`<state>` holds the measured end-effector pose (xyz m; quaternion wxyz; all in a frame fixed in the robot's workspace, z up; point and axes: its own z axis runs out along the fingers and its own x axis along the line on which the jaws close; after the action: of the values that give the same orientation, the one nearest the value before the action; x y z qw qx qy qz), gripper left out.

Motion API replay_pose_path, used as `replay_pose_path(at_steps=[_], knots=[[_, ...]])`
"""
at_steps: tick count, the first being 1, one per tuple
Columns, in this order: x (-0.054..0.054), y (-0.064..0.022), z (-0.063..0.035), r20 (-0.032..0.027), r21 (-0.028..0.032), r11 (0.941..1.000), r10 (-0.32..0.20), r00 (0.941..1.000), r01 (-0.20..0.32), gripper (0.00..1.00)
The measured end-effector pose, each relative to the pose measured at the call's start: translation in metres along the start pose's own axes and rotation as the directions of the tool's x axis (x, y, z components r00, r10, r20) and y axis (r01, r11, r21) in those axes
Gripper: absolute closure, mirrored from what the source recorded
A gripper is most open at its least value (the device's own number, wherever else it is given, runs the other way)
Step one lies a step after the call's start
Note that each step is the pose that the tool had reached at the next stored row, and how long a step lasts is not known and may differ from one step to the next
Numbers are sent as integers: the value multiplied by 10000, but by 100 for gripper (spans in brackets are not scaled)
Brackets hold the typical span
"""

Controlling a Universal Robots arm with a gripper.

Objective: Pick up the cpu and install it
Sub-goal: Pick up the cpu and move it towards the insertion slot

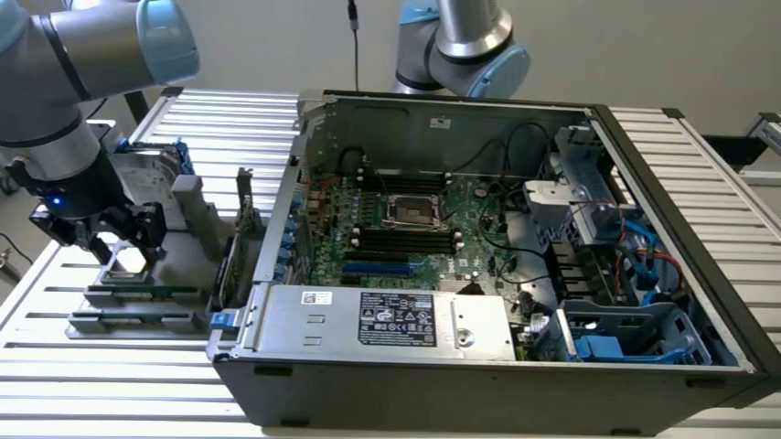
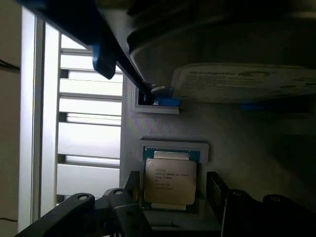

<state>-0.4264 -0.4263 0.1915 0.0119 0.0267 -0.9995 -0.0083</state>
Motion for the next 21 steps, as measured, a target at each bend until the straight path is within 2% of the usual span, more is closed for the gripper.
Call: replay_pose_path(at_steps=[21], knots=[[8, 1, 43, 4, -44, 9999, 105, 9999, -105, 35]])
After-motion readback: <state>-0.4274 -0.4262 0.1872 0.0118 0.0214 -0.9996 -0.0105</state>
